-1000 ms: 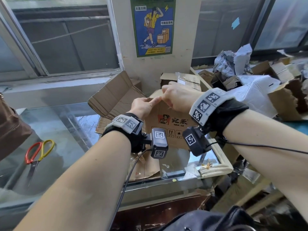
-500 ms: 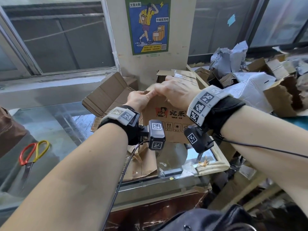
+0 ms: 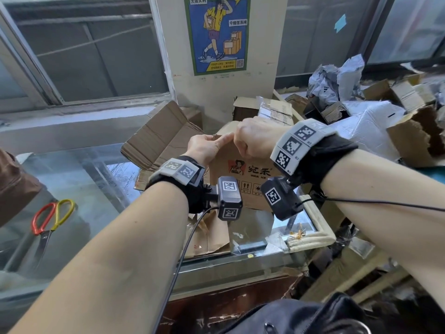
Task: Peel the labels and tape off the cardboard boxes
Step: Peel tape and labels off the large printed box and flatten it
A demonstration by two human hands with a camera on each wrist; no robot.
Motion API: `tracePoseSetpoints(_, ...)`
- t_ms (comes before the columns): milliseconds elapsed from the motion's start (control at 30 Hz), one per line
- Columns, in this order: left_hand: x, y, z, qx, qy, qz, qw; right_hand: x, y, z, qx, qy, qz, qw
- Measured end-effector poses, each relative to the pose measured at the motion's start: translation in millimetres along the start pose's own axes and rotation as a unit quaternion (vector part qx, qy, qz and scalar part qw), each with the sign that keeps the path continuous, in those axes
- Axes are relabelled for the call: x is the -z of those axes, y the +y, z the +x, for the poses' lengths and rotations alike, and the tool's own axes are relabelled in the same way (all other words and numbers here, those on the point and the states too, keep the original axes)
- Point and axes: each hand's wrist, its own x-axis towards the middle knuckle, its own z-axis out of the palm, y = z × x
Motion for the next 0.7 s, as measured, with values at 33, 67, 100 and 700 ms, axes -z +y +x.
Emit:
tracePoseSetpoints(33,0,-1,-1,0.003,-0.001,0.000,1.000,-1,-1,0,0.008,-0.006,-0.014,1.000)
tracePoseSetpoints(67,0,-1,-3,0.006,-0.002,-0.001,1.000,-1,-2,1,0.009,-0.014,-0.021,1.000)
tracePoseSetpoints(100,1,-2,-3,0.009,-0.001,-0.003,1.000,-1,-2,1,0.013,-0.019,-0.023,0.999)
tracePoseSetpoints(700,6,0,4,0.013,0.006,-0.030,0.999,-4,0,2,-0.002,0.007,-0.004,1.000)
